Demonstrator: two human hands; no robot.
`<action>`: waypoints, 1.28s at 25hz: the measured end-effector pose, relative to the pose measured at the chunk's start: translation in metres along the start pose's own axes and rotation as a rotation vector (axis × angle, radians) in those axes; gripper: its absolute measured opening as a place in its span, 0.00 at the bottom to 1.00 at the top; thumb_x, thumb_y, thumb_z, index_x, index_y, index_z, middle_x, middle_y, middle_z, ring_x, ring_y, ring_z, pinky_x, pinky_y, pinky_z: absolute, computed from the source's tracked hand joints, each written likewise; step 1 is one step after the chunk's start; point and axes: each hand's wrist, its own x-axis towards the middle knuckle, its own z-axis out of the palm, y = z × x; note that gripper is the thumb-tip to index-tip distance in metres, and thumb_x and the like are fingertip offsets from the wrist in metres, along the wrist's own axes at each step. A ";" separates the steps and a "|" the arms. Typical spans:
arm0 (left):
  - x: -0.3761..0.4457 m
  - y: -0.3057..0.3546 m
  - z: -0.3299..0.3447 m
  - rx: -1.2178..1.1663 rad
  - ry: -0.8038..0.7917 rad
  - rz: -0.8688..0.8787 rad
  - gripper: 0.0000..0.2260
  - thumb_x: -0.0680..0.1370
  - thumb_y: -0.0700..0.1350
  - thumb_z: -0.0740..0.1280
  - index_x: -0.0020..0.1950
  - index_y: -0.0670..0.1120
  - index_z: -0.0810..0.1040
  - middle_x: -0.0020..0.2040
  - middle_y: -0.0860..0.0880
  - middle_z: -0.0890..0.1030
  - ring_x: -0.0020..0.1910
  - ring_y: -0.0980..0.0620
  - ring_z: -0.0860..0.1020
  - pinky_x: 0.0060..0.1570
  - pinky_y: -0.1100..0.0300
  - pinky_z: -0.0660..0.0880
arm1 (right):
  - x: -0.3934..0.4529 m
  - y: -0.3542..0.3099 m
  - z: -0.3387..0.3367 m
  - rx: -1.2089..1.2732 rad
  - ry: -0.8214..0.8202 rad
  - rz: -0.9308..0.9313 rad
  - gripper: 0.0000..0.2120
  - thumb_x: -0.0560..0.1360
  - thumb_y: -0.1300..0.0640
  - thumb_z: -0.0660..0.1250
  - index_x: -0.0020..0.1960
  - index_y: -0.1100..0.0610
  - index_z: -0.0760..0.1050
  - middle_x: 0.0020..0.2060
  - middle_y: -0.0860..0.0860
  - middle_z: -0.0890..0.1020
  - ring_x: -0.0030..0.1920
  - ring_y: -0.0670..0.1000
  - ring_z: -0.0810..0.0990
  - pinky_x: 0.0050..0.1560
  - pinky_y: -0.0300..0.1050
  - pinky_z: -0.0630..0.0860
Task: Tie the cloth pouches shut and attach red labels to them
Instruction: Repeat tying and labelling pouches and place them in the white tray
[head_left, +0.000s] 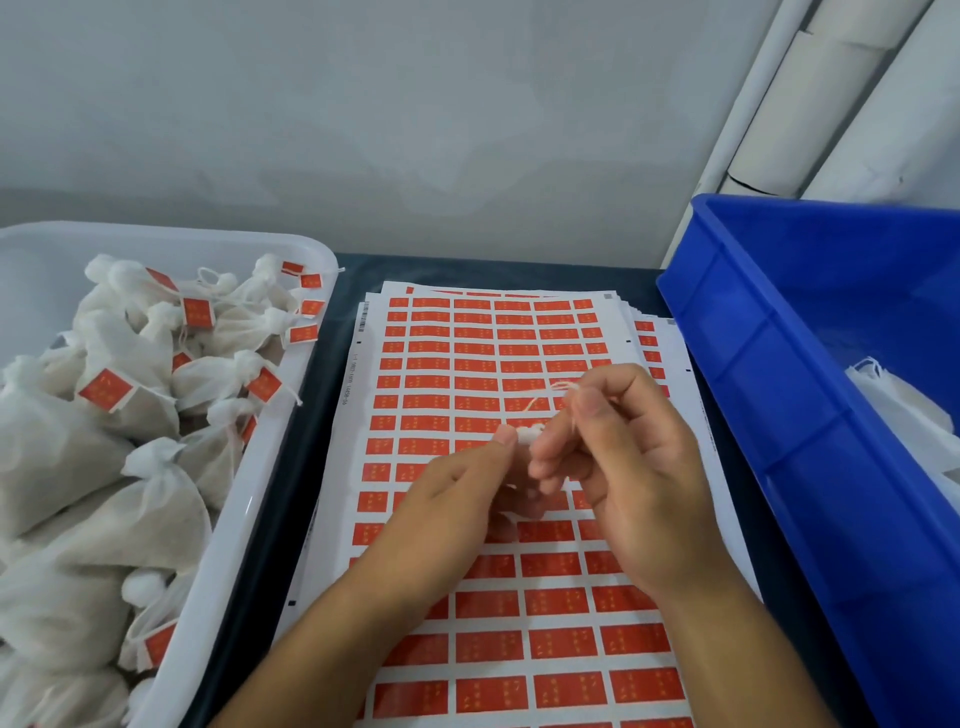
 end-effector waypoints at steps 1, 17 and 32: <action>0.001 -0.002 -0.001 -0.060 0.004 -0.035 0.23 0.82 0.68 0.49 0.54 0.65 0.83 0.50 0.56 0.86 0.52 0.58 0.84 0.56 0.57 0.79 | -0.001 0.000 0.003 -0.018 -0.039 -0.001 0.07 0.83 0.51 0.62 0.52 0.51 0.77 0.40 0.53 0.85 0.39 0.54 0.85 0.40 0.42 0.82; 0.004 0.007 -0.020 -0.868 0.154 -0.130 0.20 0.85 0.50 0.57 0.50 0.46 0.88 0.60 0.45 0.84 0.61 0.49 0.82 0.62 0.51 0.76 | 0.002 0.016 0.008 0.011 -0.084 0.405 0.10 0.83 0.50 0.64 0.47 0.50 0.81 0.40 0.52 0.85 0.37 0.50 0.82 0.41 0.41 0.80; -0.005 -0.005 -0.003 0.650 0.234 0.216 0.17 0.78 0.65 0.58 0.36 0.57 0.74 0.41 0.60 0.74 0.44 0.60 0.75 0.36 0.67 0.72 | -0.003 0.010 0.008 -0.466 0.006 0.032 0.04 0.76 0.44 0.69 0.47 0.42 0.82 0.59 0.35 0.81 0.64 0.43 0.78 0.57 0.36 0.78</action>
